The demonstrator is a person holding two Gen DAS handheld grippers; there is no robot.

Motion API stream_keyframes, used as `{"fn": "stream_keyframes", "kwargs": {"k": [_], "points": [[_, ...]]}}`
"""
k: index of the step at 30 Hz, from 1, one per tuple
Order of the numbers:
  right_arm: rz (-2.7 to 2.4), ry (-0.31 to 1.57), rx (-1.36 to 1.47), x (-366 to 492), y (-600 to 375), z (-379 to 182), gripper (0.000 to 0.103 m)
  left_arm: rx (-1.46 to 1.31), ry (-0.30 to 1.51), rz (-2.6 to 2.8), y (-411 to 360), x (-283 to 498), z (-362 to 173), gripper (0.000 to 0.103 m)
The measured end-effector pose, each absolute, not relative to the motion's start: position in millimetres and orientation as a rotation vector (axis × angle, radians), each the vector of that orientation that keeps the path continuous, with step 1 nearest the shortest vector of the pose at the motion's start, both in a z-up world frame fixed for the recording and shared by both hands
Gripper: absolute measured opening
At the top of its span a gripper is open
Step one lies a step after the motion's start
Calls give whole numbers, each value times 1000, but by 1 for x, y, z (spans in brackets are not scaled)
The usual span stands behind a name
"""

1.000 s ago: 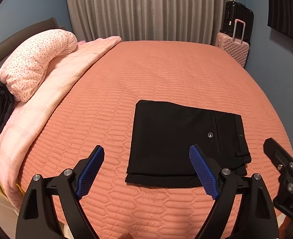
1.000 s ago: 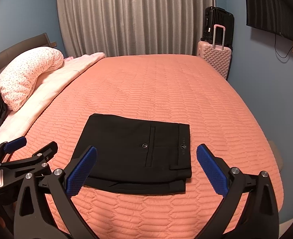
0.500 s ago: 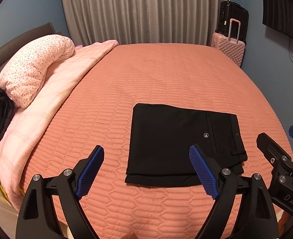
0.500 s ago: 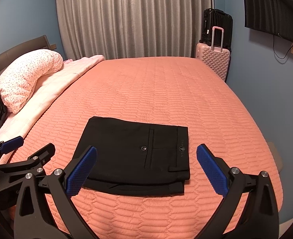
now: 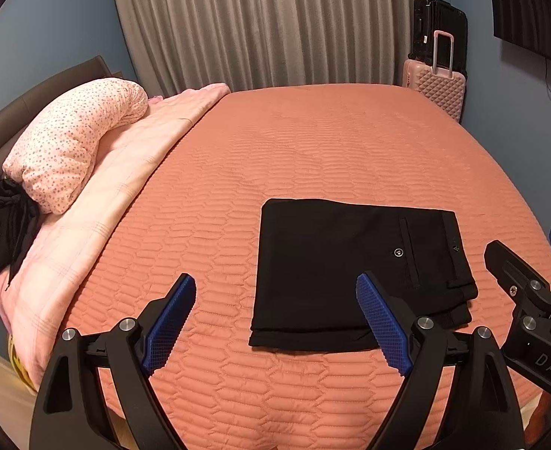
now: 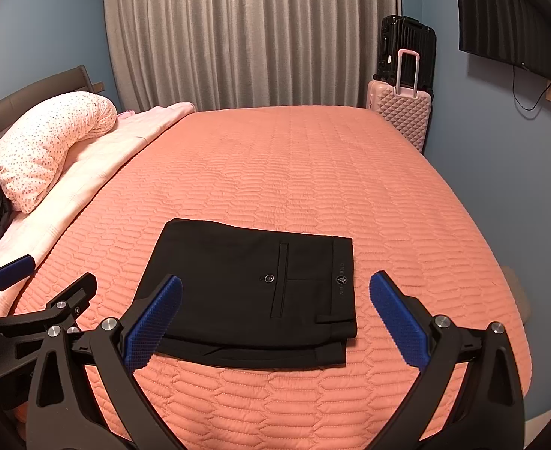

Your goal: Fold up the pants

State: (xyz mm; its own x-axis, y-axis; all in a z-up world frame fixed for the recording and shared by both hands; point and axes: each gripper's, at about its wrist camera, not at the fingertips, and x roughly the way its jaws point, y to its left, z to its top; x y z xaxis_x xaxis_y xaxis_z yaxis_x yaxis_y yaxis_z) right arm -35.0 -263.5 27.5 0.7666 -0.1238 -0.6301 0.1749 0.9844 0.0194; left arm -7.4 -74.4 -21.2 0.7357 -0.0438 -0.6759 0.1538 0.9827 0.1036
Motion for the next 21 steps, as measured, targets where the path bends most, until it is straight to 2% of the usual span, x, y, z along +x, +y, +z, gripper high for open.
{"fn": "stream_keyframes", "kwargs": {"k": [21], "points": [[-180,701,75,-30,-260,20,98,129,797,-159,-68,6,-38,86]]}}
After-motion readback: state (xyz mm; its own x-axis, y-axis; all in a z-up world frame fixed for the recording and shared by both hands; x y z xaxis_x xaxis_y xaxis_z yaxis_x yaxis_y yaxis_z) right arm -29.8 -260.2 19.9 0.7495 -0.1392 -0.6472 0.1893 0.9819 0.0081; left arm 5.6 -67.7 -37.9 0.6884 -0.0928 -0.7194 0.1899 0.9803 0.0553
